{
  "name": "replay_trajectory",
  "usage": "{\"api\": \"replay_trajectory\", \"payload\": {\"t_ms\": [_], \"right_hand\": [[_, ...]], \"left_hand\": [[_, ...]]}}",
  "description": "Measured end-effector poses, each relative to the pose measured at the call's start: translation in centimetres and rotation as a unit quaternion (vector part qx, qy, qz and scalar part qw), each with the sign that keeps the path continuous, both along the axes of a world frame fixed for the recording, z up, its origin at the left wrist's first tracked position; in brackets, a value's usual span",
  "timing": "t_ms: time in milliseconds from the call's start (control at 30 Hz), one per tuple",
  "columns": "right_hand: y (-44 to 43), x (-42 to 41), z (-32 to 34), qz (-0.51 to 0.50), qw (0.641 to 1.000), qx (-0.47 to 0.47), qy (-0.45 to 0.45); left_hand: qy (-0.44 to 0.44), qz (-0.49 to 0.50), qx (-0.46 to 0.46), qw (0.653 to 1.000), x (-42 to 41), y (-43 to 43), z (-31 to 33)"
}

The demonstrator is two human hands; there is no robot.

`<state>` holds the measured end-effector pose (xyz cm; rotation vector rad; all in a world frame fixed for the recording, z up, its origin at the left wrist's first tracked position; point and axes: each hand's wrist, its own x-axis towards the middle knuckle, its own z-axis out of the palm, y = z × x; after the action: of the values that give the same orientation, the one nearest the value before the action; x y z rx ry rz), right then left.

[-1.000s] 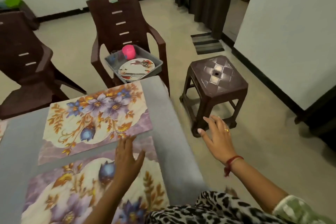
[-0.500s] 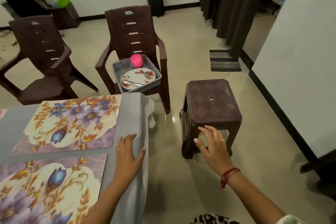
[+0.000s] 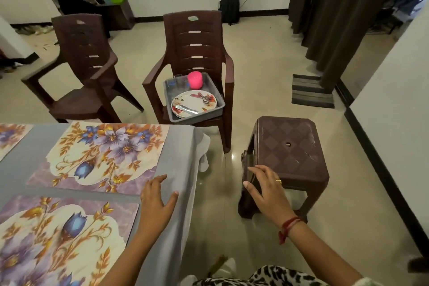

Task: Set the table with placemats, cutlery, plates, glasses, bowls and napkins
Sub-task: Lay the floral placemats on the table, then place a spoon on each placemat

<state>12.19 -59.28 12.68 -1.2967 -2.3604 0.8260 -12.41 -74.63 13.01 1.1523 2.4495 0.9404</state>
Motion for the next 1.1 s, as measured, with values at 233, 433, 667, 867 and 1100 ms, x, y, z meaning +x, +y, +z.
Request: {"api": "replay_trajectory", "payload": {"t_ms": [233,433,667,867,1100], "right_hand": [[7.8,-6.2,-2.0,0.043,0.997,-0.033,-0.058],[15.5,-15.0,-0.4,0.077,0.995,-0.023,-0.066],[21.0,-22.6,1.1,0.120,0.990,-0.016,-0.074],[24.6,-29.5,1.6,0.209,0.970,0.004,-0.121],[31.4,-36.1,-2.1,0.234,0.957,-0.077,-0.151]], "left_hand": [[-0.026,0.050,0.011,0.998,-5.7,5.6,-3.2],[-0.024,0.125,0.014,0.992,-13.2,12.6,-2.9],[-0.067,0.170,0.074,0.980,-18.0,15.0,-2.3],[-0.094,0.223,0.087,0.966,-17.6,14.0,-3.4],[-0.070,0.271,0.082,0.957,-18.9,17.5,-4.5]]}}
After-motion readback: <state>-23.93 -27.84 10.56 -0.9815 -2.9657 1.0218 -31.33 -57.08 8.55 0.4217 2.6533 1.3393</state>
